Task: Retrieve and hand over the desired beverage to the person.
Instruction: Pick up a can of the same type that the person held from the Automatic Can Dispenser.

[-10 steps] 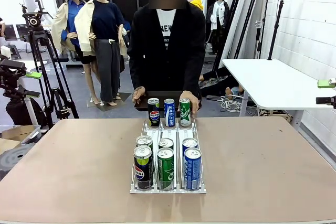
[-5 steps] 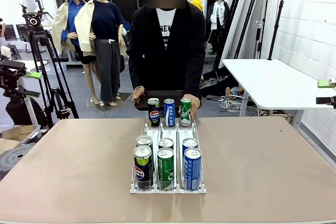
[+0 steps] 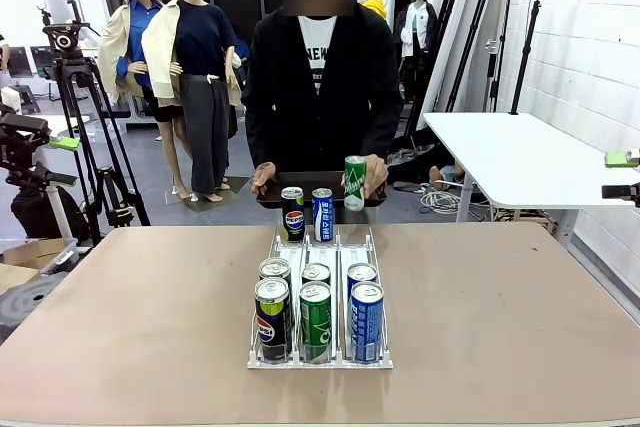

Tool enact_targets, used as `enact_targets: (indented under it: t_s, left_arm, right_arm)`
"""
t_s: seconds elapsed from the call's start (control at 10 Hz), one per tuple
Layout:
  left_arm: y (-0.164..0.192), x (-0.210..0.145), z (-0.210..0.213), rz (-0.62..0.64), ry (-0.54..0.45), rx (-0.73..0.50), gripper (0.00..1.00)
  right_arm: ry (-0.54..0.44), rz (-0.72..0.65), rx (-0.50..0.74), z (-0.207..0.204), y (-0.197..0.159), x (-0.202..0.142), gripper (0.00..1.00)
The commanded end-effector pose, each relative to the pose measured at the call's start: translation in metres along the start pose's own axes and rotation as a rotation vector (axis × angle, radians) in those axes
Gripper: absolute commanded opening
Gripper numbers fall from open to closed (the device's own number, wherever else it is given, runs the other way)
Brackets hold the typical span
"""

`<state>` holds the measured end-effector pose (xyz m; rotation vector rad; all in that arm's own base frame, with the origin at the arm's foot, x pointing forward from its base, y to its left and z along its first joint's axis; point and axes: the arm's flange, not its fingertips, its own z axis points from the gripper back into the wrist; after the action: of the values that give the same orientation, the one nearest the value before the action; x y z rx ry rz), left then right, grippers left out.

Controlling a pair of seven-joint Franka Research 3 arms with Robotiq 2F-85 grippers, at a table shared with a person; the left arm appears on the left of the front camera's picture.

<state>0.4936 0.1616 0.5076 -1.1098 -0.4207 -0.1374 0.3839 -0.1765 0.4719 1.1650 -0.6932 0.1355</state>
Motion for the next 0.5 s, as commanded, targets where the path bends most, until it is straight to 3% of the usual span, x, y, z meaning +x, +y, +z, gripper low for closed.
enact_targets:
  t_s: [0.0,0.4]
  left_arm:
    - [-0.0013,0.0005,0.0005,0.01,-0.001,0.0,1.0]
    - [-0.0013,0.0005,0.0005,0.01,-0.001,0.0,1.0]
  right_arm:
    - [0.001,-0.007,-0.001,-0.0003,-0.0008,0.0002,1.0]
    - [0.001,-0.007,-0.001,-0.0003,-0.0008,0.0002,1.0]
